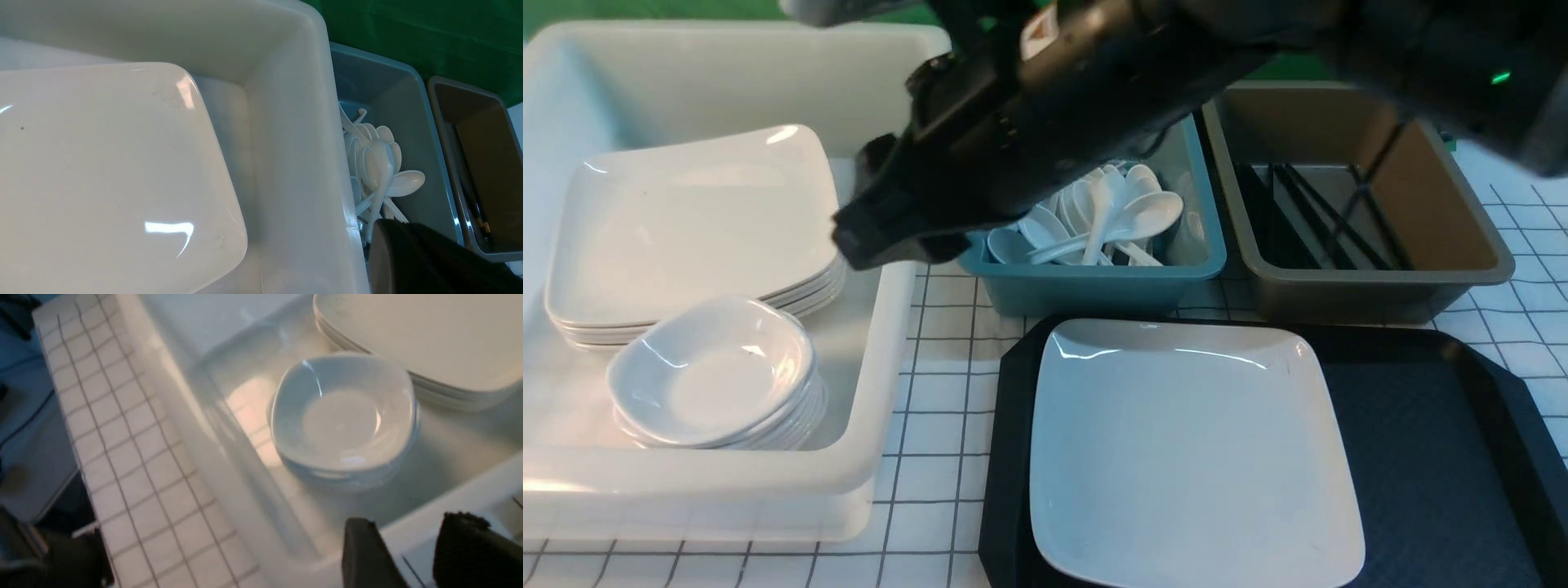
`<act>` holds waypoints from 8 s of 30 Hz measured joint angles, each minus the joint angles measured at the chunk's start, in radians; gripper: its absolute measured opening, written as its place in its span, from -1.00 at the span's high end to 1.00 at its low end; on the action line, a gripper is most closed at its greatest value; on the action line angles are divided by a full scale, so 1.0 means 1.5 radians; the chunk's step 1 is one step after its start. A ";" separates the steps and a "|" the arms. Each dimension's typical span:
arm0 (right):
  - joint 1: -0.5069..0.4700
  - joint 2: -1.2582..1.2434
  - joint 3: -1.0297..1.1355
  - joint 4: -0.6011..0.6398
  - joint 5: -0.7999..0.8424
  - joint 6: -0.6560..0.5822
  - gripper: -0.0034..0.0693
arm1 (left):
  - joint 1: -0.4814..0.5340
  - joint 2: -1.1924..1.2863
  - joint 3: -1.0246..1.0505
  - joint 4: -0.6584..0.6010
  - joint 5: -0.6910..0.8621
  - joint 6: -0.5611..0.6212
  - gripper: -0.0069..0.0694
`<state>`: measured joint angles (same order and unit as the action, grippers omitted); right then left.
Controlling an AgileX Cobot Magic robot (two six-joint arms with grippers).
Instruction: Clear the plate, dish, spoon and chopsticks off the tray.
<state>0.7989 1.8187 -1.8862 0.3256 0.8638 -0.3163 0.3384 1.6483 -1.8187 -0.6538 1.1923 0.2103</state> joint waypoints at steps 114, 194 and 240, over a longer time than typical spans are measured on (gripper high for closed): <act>-0.476 -0.321 0.280 0.328 0.041 0.006 0.70 | -0.297 0.037 0.000 0.466 0.019 -0.086 0.39; -0.094 0.513 -0.415 0.282 -0.299 -0.062 0.10 | 0.024 -0.312 0.162 0.370 -0.054 -0.113 0.82; -0.291 -0.686 0.534 -0.071 0.042 0.034 0.81 | -0.162 0.168 0.111 0.269 -0.035 -0.072 0.82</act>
<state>0.3624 0.7894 -1.0847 0.2197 0.9274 -0.2652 0.0950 1.9004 -1.6516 -0.2505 1.1393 0.1018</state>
